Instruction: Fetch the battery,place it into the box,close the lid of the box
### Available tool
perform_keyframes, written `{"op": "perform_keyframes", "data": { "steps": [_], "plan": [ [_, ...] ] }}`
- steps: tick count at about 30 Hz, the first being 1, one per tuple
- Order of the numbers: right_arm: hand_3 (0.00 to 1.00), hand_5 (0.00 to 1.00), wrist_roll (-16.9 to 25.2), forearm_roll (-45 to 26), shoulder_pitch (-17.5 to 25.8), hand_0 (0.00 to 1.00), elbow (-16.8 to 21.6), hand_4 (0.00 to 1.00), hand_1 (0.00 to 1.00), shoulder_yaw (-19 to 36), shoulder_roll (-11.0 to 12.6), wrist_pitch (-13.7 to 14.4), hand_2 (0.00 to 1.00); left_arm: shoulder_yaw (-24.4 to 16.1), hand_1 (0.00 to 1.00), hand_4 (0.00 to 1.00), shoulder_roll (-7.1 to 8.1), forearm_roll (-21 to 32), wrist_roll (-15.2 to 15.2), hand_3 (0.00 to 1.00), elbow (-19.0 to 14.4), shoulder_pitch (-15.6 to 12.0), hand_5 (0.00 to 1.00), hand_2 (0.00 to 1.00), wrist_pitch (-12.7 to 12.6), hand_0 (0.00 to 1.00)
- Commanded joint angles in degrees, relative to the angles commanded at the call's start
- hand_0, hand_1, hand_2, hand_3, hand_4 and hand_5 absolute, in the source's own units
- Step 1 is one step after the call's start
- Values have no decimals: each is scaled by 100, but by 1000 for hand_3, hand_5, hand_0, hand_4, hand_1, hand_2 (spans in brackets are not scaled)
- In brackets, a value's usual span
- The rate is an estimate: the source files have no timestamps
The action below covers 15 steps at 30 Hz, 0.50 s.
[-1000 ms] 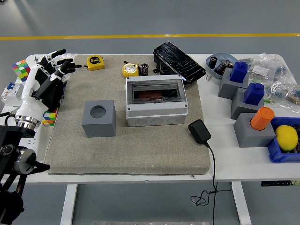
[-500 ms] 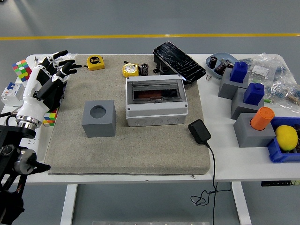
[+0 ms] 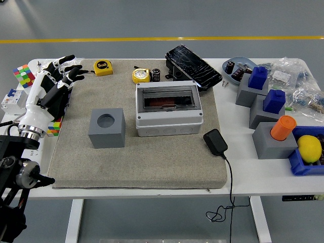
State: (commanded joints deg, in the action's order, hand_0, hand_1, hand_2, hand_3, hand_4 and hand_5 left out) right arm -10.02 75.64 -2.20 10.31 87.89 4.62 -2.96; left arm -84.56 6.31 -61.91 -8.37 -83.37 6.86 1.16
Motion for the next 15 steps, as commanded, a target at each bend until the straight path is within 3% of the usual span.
{"op": "perform_keyframes", "data": {
  "steps": [15],
  "plan": [
    [701, 551, 3, 2, -5, 741, 0, 998, 705, 5, 0, 4, 708, 8, 628, 998, -15, -25, 63, 727, 6, 1, 398, 609, 15, 581]
  ]
}}
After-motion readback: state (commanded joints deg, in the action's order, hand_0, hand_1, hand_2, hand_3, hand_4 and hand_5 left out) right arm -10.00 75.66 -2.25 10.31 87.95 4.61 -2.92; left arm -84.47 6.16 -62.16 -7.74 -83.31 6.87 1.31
